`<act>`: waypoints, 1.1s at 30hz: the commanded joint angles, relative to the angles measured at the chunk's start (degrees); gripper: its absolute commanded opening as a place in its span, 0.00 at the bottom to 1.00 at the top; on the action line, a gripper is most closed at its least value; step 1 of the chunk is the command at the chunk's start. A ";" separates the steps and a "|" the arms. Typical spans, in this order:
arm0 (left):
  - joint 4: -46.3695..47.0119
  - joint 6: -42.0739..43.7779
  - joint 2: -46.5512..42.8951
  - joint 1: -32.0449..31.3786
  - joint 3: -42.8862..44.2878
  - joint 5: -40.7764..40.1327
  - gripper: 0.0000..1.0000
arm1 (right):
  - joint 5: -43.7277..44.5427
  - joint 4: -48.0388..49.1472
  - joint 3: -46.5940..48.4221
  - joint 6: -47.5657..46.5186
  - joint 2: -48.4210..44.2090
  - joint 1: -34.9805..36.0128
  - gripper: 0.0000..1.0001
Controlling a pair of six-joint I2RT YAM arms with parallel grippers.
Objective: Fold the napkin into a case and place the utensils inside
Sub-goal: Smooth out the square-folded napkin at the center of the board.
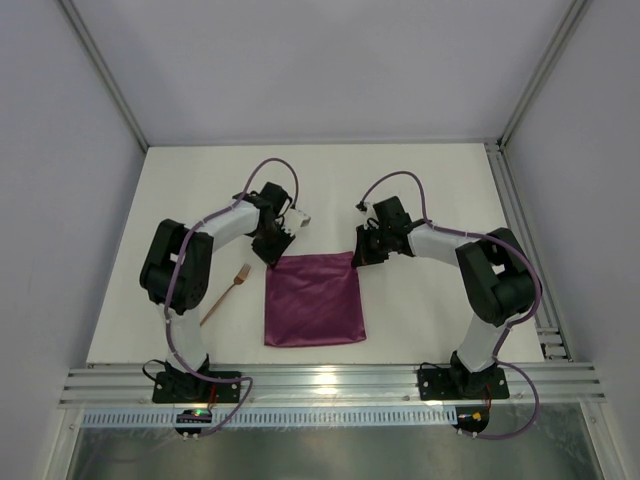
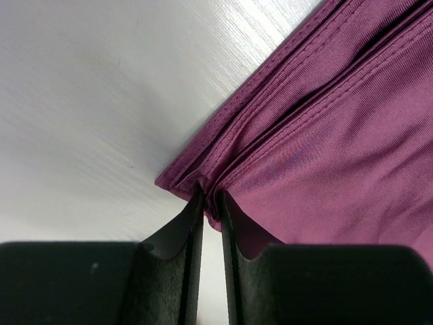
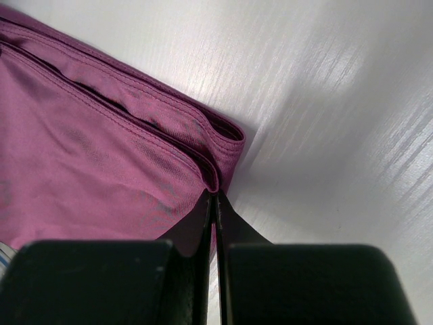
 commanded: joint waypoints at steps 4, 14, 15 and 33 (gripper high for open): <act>-2.07 0.09 -2.35 0.21 2.04 1.46 0.23 | -0.48 1.67 -0.14 -0.44 -1.10 -0.08 0.03; -3.13 0.36 -2.17 0.21 1.68 1.37 0.14 | -0.39 1.76 -0.40 -0.44 -1.28 -0.07 0.03; -3.21 0.27 -2.17 0.21 1.86 1.29 0.13 | -0.39 1.76 -0.40 -0.44 -1.36 -0.07 0.03; -3.83 -0.17 -4.55 0.21 2.21 2.08 0.15 | -0.39 1.94 -0.75 -0.52 -1.28 -0.16 0.03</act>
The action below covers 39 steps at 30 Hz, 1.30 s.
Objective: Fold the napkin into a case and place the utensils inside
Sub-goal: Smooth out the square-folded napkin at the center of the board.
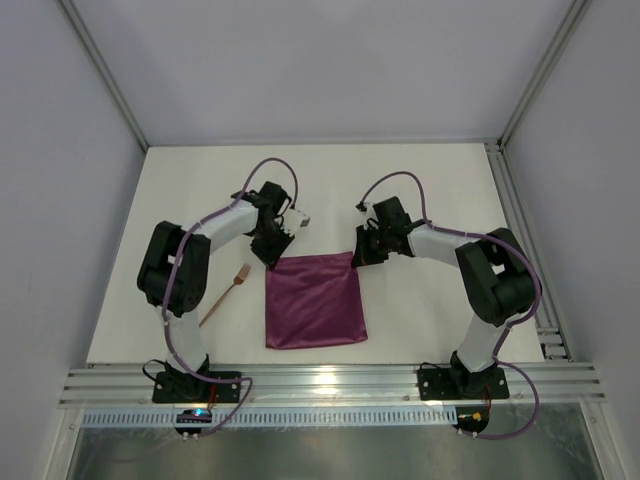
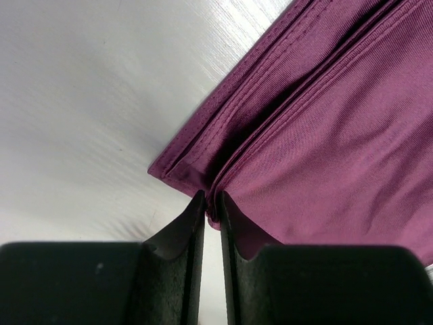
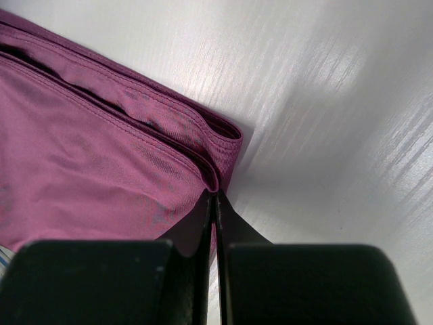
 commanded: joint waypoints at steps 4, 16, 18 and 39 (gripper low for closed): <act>-1.53 -0.04 -3.43 0.21 2.06 1.73 0.04 | -0.30 1.59 -0.62 -0.52 -1.54 -0.07 0.03; -2.33 0.05 -3.79 0.21 1.80 1.99 0.00 | 0.14 0.79 0.00 -1.14 -2.15 -0.16 0.03; -2.15 -0.04 -3.96 0.21 1.71 2.08 0.00 | -0.04 0.53 0.08 -1.31 -2.33 -0.07 0.03; -0.83 -2.24 -5.72 0.65 1.88 1.99 0.00 | 2.07 -3.86 3.07 -3.78 -2.16 -0.07 0.14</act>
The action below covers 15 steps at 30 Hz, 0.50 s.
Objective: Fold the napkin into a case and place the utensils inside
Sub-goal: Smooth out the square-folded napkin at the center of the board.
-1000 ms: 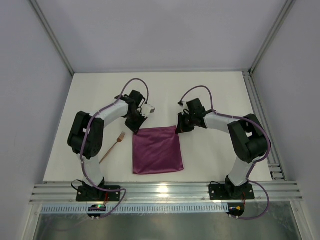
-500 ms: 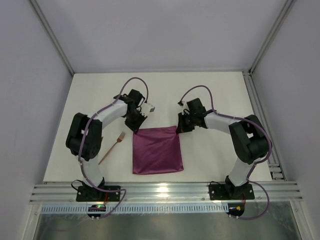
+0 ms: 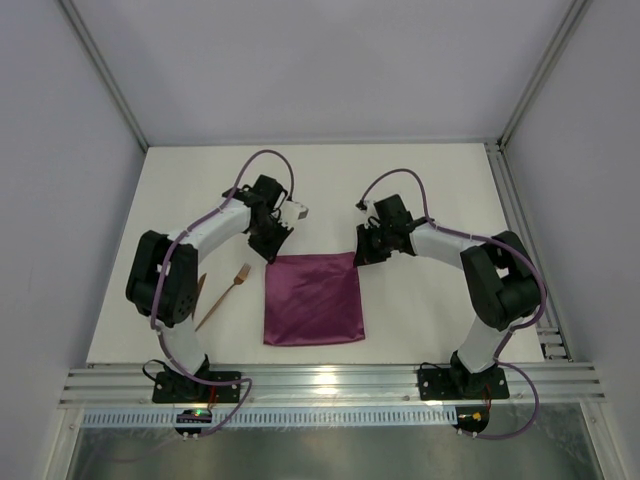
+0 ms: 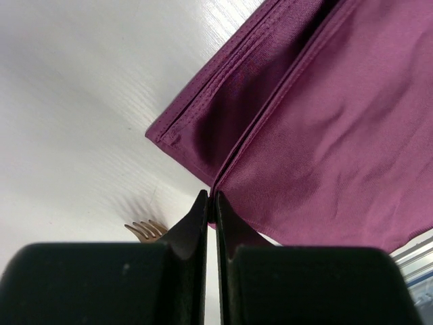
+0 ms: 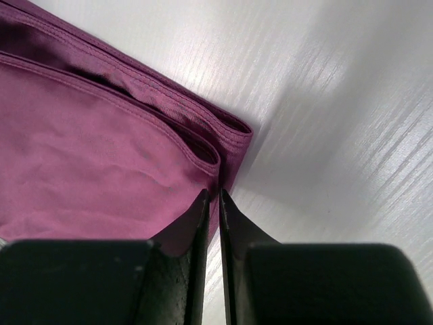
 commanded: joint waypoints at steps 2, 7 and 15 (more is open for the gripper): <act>0.04 -0.62 0.01 0.54 1.60 0.81 0.00 | 0.87 -0.67 2.50 -0.67 -0.51 -0.10 0.14; 0.13 -0.35 -0.08 0.54 1.51 0.99 0.00 | 0.43 -0.24 2.07 -0.15 -1.40 -0.10 0.21; 0.22 -0.36 0.19 0.54 1.34 0.91 0.00 | 0.78 0.74 3.91 0.21 0.36 -0.10 0.24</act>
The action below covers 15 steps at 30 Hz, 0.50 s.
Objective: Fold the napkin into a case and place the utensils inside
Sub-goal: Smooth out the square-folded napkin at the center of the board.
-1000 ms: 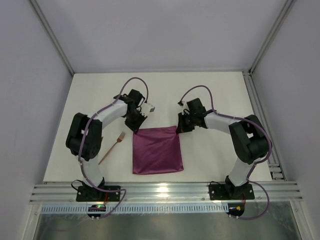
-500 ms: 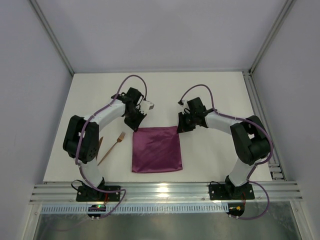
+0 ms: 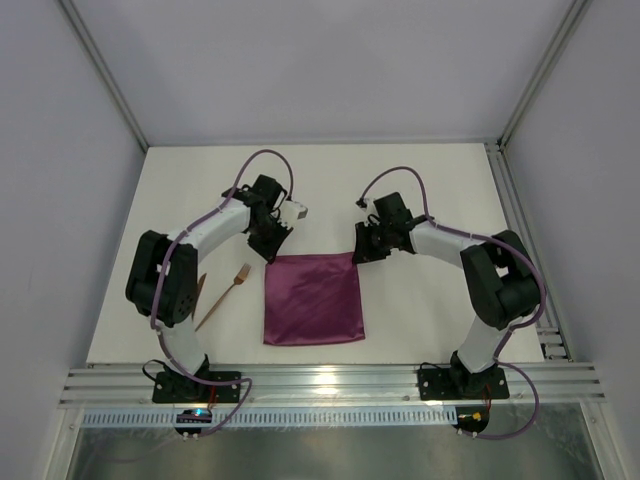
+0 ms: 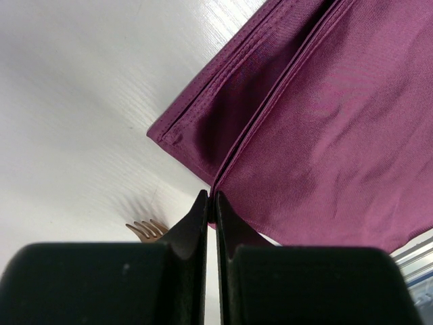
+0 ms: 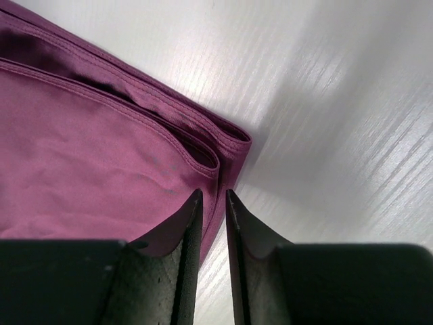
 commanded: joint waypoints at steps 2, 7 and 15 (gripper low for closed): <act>0.39 -0.35 0.16 0.28 1.34 0.49 0.00 | 1.89 0.93 3.78 -0.51 -0.29 -0.10 0.24; 1.01 -0.62 0.07 0.28 2.12 0.66 0.00 | 1.64 0.40 5.63 -1.13 0.84 -0.10 0.25; 1.01 -0.62 0.51 0.28 1.77 0.84 0.00 | -0.11 0.14 6.60 -1.48 3.31 -0.10 0.25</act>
